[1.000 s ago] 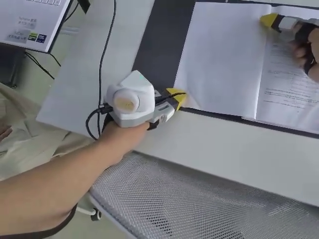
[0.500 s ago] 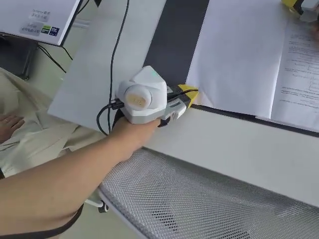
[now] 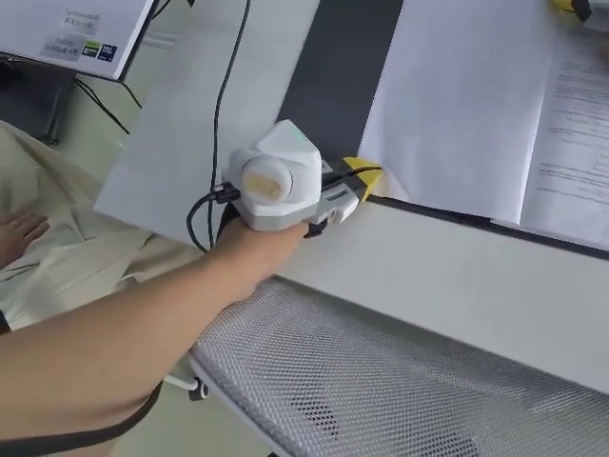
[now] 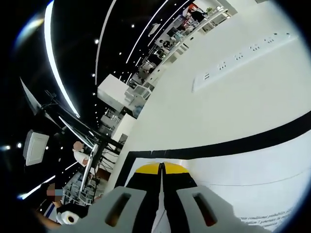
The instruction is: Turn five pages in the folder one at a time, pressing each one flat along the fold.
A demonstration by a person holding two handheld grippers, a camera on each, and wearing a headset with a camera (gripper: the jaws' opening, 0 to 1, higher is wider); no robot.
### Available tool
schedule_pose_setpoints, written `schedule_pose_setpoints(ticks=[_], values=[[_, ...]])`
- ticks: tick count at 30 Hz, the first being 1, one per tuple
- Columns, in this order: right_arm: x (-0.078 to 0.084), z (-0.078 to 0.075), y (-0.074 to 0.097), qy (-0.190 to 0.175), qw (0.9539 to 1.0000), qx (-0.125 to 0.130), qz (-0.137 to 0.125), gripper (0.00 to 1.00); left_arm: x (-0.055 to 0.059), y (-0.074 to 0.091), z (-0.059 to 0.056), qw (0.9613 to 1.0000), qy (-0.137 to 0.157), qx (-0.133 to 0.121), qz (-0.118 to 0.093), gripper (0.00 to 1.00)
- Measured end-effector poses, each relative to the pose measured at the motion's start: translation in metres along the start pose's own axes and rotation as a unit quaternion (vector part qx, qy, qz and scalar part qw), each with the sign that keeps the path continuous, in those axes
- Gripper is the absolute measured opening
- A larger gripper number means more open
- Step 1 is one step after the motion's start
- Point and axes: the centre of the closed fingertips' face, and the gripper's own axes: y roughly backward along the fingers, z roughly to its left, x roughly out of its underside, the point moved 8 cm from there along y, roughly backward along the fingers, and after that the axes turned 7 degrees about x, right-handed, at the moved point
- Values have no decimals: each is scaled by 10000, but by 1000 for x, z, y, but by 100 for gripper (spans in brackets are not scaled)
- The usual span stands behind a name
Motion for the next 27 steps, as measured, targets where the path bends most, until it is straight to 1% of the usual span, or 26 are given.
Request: schedule_pose_setpoints(ticks=[4, 6, 9, 12, 17, 18, 23, 27], values=[[10, 5, 6, 78, 9997, -83, 210, 0, -1, 1, -1, 10000, -6, 1, 4, 0], [14, 6, 10, 56, 9996, -123, 247, 0, -1, 1, -2, 10000, -23, -1, 13, 0], [21, 8, 15, 0, 9992, -196, 343, 0, -1, 1, -2, 10000, -27, -2, 14, 0], [29, 11, 22, -158, 9982, -316, 490, 0, -2, 1, -3, 10000, -36, 1, 9, 0], [39, 13, 31, -256, 9970, -439, 576, 0, -2, 1, -3, 10000, -62, -2, 26, 0], [42, 15, 33, -268, 9965, -477, 634, 0, -1, 1, -3, 10000, -62, -5, 30, 0], [55, 19, 44, -291, 9955, -566, 705, 0, -1, 0, -2, 10000, -71, -11, 44, 0], [68, 25, 54, -337, 9941, -640, 807, 0, 0, 0, -2, 10000, -83, -9, 45, 0]])
